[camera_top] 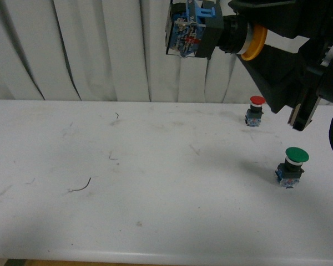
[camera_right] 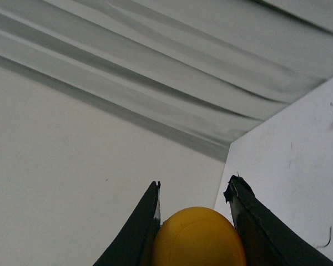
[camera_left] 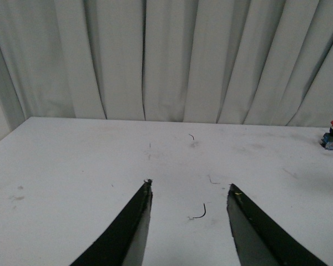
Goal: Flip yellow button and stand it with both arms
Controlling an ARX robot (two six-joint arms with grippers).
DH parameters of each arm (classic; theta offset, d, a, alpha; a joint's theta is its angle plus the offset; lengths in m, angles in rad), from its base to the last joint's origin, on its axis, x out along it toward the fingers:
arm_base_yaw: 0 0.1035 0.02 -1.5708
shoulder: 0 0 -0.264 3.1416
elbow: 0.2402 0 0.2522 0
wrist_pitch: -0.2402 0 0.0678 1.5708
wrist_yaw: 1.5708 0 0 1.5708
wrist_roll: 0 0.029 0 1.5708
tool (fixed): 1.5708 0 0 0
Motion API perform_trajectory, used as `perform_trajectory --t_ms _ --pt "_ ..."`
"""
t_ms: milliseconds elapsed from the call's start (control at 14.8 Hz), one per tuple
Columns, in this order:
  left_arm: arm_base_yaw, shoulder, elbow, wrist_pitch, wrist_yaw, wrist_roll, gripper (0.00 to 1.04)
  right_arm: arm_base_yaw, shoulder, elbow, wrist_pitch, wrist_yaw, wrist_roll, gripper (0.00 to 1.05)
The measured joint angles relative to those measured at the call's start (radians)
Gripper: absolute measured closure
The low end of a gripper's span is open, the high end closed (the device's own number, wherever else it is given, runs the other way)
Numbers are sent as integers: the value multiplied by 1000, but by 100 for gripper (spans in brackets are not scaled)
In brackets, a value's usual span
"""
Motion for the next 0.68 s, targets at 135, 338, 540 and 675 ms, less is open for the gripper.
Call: perform_trajectory --t_ms 135,338,540,675 --pt "0 0 0 0 0 0 37 -13 -39 31 0 57 -164 71" --pt "0 0 0 0 0 1 5 -28 -68 124 -237 230 -588 71" --pt "0 0 0 0 0 1 7 -47 -23 170 -335 401 -979 71" --pt "0 0 0 0 0 1 7 -54 5 220 -341 495 -1167 71"
